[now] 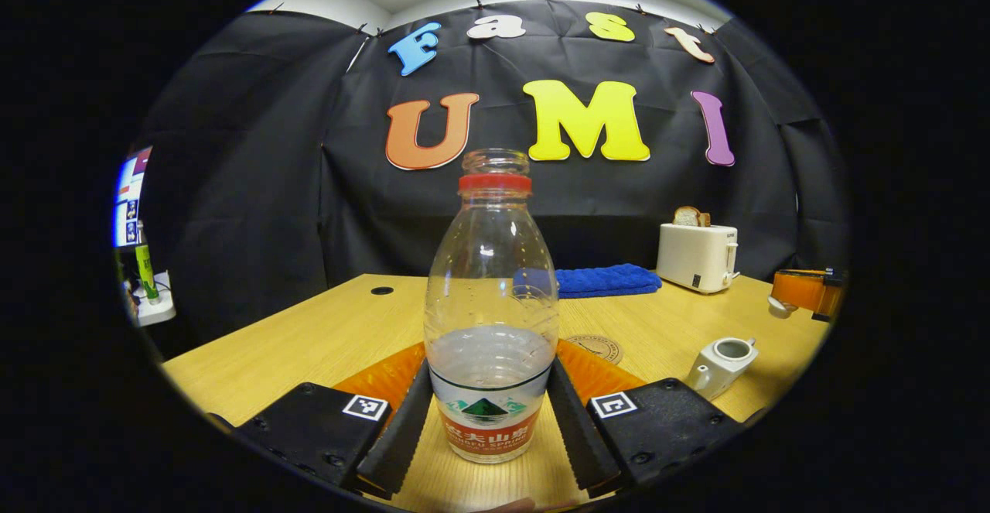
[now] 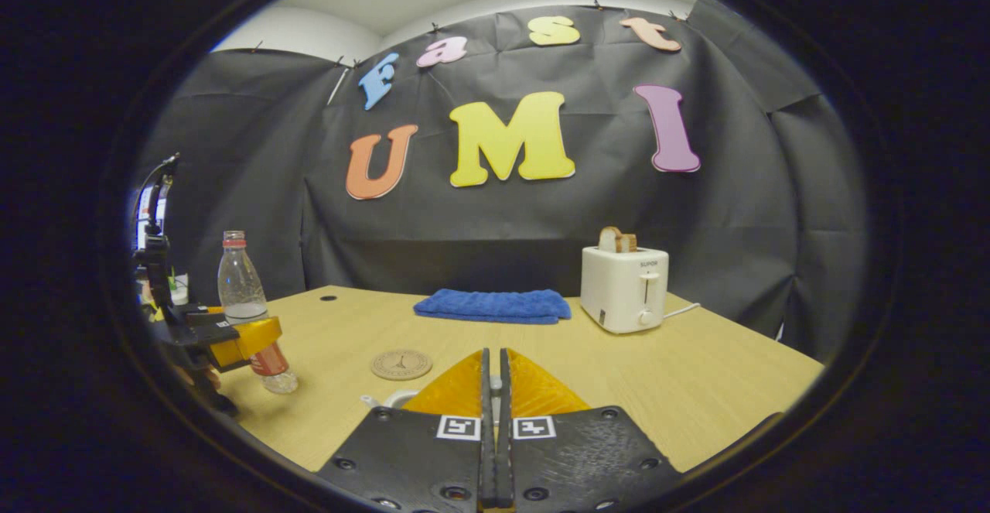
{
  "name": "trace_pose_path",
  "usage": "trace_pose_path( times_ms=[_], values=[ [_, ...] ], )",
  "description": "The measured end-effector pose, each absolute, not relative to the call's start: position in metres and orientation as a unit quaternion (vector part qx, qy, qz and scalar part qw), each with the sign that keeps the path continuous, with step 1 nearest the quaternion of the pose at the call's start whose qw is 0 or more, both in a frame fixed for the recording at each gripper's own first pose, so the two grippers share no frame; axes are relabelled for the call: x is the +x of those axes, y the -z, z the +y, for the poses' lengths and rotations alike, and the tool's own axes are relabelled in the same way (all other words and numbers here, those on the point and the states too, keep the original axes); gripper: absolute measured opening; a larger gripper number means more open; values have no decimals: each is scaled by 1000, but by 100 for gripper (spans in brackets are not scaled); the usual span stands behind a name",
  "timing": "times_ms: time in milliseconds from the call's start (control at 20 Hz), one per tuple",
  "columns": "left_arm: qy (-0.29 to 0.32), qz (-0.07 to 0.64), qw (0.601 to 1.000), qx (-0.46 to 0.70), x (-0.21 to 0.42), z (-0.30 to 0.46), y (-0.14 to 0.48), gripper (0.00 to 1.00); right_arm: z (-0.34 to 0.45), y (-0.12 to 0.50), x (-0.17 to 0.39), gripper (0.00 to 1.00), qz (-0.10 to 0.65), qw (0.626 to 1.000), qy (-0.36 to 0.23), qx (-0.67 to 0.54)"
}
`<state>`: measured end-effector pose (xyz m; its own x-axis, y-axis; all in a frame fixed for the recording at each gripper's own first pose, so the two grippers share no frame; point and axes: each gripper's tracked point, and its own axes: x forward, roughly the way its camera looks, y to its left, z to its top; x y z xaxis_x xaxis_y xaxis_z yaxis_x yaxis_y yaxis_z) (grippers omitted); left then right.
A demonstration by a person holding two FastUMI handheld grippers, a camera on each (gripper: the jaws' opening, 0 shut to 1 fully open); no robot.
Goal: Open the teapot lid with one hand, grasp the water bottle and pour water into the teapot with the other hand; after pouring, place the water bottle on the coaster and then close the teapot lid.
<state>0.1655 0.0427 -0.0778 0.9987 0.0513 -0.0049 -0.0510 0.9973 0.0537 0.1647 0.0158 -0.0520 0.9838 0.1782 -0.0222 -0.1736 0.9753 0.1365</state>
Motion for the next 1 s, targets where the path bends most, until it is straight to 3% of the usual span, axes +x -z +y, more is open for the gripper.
trace_pose_path(
  times_ms=[450,1000],
  values=[
    [-45,50,971,230,156,22,59,79,-42,63,160,0,30,995,-61,73],
    [-30,96,860,501,154,-16,72,77,-84,58,157,0,27,994,-41,93]
  ],
)
